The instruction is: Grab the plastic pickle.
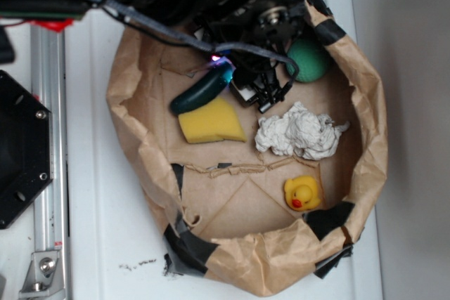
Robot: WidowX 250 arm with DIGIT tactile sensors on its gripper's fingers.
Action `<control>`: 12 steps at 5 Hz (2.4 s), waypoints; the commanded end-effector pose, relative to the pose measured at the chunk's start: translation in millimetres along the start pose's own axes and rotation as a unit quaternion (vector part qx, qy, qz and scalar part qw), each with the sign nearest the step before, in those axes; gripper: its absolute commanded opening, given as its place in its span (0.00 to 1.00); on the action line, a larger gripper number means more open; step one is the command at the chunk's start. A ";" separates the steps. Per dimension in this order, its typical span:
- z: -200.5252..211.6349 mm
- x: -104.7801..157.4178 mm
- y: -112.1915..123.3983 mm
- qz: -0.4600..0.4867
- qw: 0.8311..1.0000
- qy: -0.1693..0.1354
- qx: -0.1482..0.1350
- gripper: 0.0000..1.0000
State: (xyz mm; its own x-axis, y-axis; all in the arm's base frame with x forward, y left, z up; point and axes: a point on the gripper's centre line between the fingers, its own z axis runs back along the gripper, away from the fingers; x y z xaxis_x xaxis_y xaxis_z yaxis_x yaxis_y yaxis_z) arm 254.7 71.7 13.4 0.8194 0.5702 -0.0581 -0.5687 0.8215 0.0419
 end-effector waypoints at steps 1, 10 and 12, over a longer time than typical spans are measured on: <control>12.8 -16.2 -0.9 -0.022 1.000 -0.014 0.000 0.00; -12.4 -61.7 -12.8 -0.056 0.998 -0.006 0.000 1.00; -10.6 -64.9 -13.1 -0.064 0.998 -0.010 0.001 0.00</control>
State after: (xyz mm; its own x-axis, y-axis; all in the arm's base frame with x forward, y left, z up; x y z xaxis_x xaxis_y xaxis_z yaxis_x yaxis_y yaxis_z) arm 222.4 22.3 10.0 0.8680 0.4961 -0.0208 -0.4956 0.8682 0.0243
